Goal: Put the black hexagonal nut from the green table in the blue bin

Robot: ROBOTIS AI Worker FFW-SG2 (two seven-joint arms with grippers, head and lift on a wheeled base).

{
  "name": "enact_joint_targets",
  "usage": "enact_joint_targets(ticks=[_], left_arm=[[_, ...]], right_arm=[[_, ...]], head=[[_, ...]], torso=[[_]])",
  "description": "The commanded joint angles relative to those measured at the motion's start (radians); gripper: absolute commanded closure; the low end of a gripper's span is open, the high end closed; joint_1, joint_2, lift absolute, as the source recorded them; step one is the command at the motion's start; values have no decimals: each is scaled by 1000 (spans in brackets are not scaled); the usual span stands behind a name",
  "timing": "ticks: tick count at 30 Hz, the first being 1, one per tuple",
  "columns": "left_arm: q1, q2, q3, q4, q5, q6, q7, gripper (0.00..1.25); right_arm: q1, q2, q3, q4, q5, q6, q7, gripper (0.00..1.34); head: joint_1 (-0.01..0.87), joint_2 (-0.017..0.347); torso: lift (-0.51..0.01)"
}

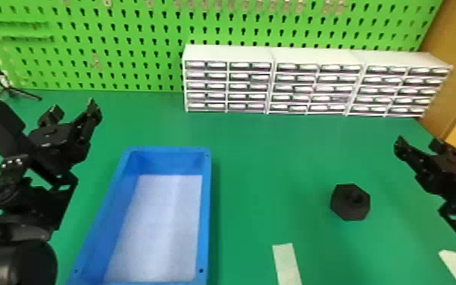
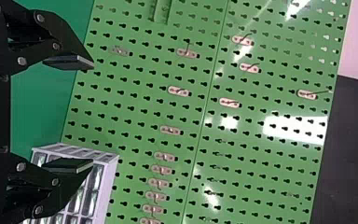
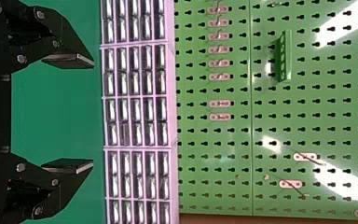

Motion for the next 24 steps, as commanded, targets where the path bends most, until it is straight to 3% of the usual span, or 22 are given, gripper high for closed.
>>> enact_joint_targets(ticks=[1,24], left_arm=[[0,0,0,0,0,0,0,504],[0,0,0,0,11,0,0,504]], right_arm=[[-2,-5,4,0,-3,6,0,506],[-10,-9,8,0,-17,18,0,506]], head=[[692,8],[692,8]], torso=[[-97],[-97]])
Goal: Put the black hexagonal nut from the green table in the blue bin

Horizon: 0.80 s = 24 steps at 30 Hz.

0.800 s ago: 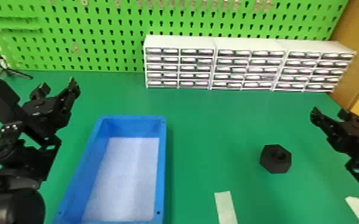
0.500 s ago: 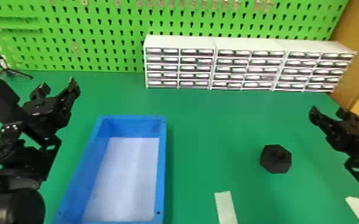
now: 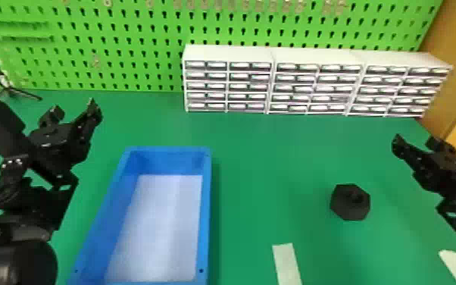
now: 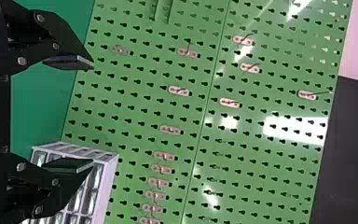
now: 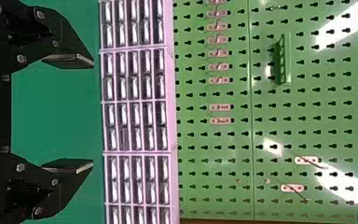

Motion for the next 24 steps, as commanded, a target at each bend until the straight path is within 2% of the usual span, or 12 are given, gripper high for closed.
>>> enact_joint_targets(ticks=[1,13,18,24], left_arm=[[0,0,1,0,2,0,-1,504],[0,0,1,0,3,0,-1,504],[0,0,6,0,5,0,-3,504],[2,0,16,0,5,0,-12,504]], right_arm=[[-1,-2,0,0,-2,2,0,506],[-1,-8,-3,-6,-31,31,0,506],[2,-11,-12,-60,-16,126,0,506],[6,-9,-8,-164,56,296,0,504]], head=[[692,8],[692,8],[692,8],[692,8]], torso=[[-97],[-97],[-97],[-97]])
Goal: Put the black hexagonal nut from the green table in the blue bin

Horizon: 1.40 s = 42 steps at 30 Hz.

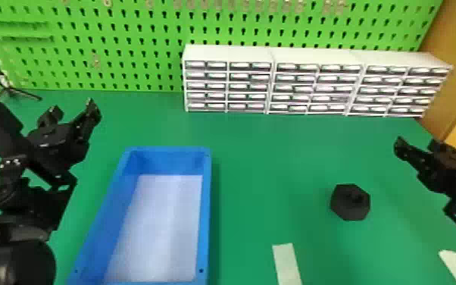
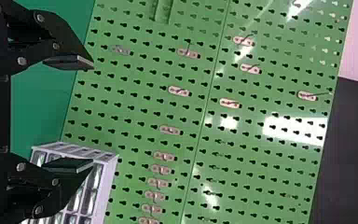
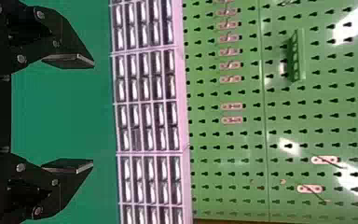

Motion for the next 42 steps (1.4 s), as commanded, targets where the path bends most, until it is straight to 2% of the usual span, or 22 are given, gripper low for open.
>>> enact_joint_targets(ticks=[1,13,18,23,28,32,42], left_arm=[[0,0,8,0,0,0,-3,504],[2,0,25,0,5,0,-9,504],[2,0,28,0,8,0,-12,504],[2,0,28,0,8,0,-12,504],[0,0,28,0,8,0,-12,504],[0,0,26,0,8,0,-14,504],[0,0,26,0,9,0,-14,504]], right_arm=[[4,1,5,-80,56,128,0,504],[41,10,4,-207,96,358,0,504],[23,9,7,-256,116,517,0,504],[-17,-13,33,-293,155,665,0,504],[-48,-49,67,-299,155,767,0,504],[-71,-68,87,-302,156,844,0,504],[-106,-103,119,-313,162,933,0,504]], head=[[692,8],[692,8],[692,8],[692,8],[692,8],[692,8],[692,8]], torso=[[-97],[-97],[-97],[-97],[-97],[-97],[-97]])
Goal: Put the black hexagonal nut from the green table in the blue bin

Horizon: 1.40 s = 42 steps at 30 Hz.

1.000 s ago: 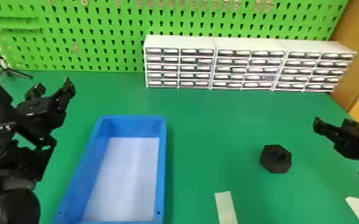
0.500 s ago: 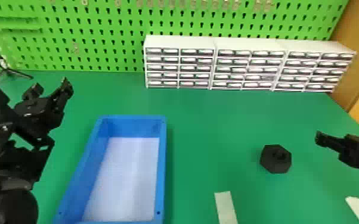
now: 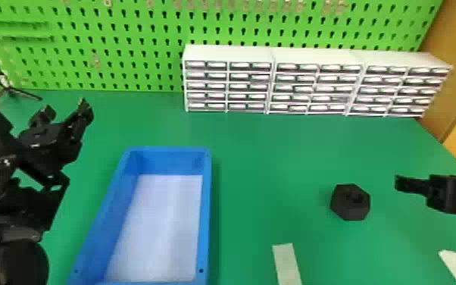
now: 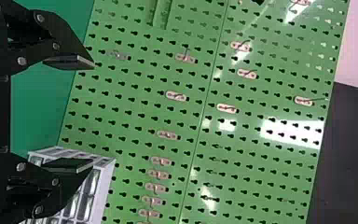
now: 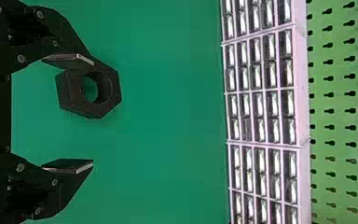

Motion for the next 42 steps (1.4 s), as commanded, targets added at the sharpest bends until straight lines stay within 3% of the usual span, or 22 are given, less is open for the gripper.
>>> enact_joint_targets(ticks=[1,11,42], left_arm=[[0,0,0,0,1,0,0,504],[2,0,-3,0,3,0,0,504],[2,0,-8,0,4,2,0,504]], right_arm=[[-15,-16,18,-6,4,16,0,504],[-40,-16,40,-26,47,16,-1,504],[-38,-3,34,-29,52,16,0,504]], head=[[692,8],[692,8],[692,8]], torso=[[-97],[-97],[-97]])
